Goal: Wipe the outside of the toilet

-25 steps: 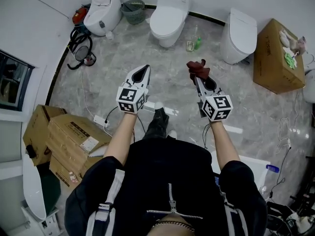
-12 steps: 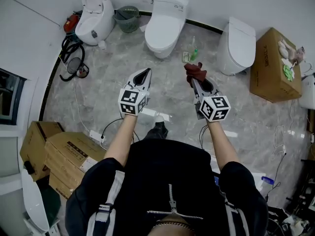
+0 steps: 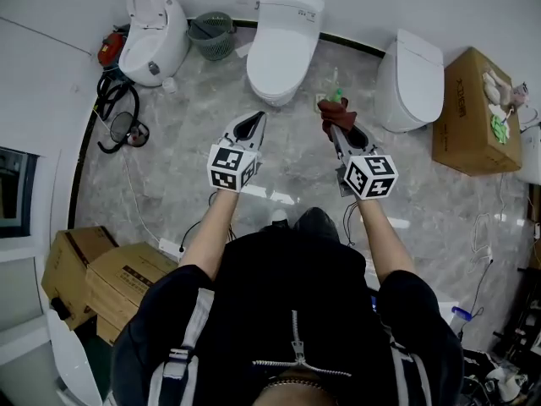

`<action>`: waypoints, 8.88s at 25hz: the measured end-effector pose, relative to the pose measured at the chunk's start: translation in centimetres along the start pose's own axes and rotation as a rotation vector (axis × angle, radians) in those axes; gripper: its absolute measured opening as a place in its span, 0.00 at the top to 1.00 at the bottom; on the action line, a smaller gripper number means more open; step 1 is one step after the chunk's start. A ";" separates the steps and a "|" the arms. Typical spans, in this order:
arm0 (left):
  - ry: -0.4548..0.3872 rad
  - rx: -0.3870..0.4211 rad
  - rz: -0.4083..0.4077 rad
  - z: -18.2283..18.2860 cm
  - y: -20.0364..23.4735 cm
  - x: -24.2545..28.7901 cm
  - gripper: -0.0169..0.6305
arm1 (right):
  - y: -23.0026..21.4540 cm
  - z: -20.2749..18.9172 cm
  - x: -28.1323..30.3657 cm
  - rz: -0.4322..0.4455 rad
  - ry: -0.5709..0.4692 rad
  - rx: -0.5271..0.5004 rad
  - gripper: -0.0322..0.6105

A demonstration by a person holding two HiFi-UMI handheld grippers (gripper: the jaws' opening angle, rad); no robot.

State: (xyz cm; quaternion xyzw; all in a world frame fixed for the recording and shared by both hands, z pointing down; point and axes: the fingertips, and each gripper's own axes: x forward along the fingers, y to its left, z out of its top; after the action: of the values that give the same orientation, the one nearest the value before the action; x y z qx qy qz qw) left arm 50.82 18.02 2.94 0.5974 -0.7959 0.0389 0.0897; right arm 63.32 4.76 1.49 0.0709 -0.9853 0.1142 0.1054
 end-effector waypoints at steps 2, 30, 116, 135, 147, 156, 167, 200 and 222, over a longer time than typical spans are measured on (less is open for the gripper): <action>0.006 0.001 -0.008 0.0 0.7 1.5 0.97 | -1.0 0.1 1.4 -0.005 0.002 0.015 0.80; 0.230 -0.052 -0.061 -3.5 10.7 39.8 0.97 | -29.1 -1.0 29.8 0.007 0.193 0.188 0.80; 0.431 -0.243 -0.009 -46.5 25.3 27.9 0.97 | -26.4 -55.0 54.6 -0.202 0.637 0.382 0.83; 0.441 -0.296 0.066 -47.7 29.2 19.2 0.97 | -13.1 -56.6 55.7 -0.140 0.650 0.529 0.82; 0.385 -0.223 -0.009 -43.8 31.5 17.9 0.97 | -12.3 -56.0 50.7 -0.183 0.718 0.481 0.81; 0.355 -0.164 -0.097 -37.9 28.3 27.4 0.97 | -24.2 -48.4 47.2 -0.271 0.617 0.413 0.81; 0.398 -0.172 -0.079 -36.2 20.6 43.3 0.97 | -39.5 -43.8 52.5 -0.203 0.570 0.433 0.82; 0.451 -0.249 -0.030 -40.9 16.2 62.7 0.97 | -53.6 -47.0 72.1 -0.024 0.476 0.598 0.83; 0.401 -0.246 -0.004 -41.1 20.6 49.3 0.97 | -41.8 -52.0 62.0 -0.011 0.588 0.547 0.83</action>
State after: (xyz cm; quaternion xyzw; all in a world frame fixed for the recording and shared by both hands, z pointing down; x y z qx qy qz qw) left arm 21.71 -15.72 53.50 0.5639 -0.7597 0.0593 0.3184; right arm 20.10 -30.25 73.70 0.0657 -0.8460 0.3871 0.3608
